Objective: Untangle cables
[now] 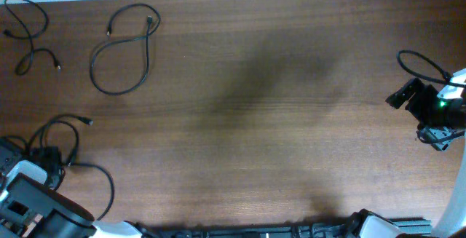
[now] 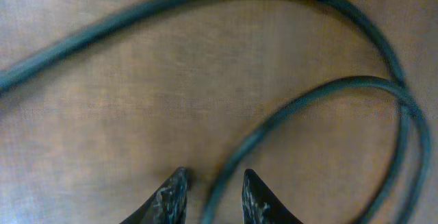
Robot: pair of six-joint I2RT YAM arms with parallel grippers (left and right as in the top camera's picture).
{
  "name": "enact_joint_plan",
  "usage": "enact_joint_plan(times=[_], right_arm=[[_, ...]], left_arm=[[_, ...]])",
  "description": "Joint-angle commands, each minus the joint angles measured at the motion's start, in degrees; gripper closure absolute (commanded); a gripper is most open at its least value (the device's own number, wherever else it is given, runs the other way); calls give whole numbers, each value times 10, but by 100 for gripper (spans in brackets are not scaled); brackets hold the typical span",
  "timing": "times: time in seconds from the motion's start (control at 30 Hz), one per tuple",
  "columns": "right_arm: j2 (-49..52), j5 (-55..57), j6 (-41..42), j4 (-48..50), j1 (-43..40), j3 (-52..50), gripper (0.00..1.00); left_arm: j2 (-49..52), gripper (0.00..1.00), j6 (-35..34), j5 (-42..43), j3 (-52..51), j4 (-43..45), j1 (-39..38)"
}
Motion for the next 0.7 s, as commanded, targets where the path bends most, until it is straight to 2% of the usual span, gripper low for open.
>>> enact_joint_plan(times=[0.0,0.07,0.13,0.23,0.27,0.3,0.43,0.47,0.5,0.57,0.6,0.67], right_arm=[[-1,5,4,0,-3,8,1],[-1,5,4,0,-3,8,1],[-1,5,4,0,-3,8,1],[-1,5,4,0,-3,8,1],[-1,5,4,0,-3,8,1],[-1,5,4,0,-3,8,1],[-1,5,4,0,-3,8,1],[-1,5,4,0,-3,8,1],[-1,5,4,0,-3,8,1],[-1,5,4,0,-3,8,1],[-1,5,4,0,-3,8,1],[-1,5,4,0,-3,8,1]], left_arm=[[19,72,-23,25,-14,52,-5],[18,69,-22,26,-14,91,-5],[8,71,-13,54,-2,73,-5],[-34,68,79,55,41,-5,-5],[-60,72,108,19,63,-57,-5],[-82,75,108,-26,80,-101,-5],[-159,82,107,-146,95,-193,14],[-173,79,107,-177,95,-211,27],[-176,71,107,-192,95,-223,36],[-171,44,107,-196,93,-248,55],[-164,34,108,-197,89,-258,61],[-152,34,108,-214,78,-257,64]])
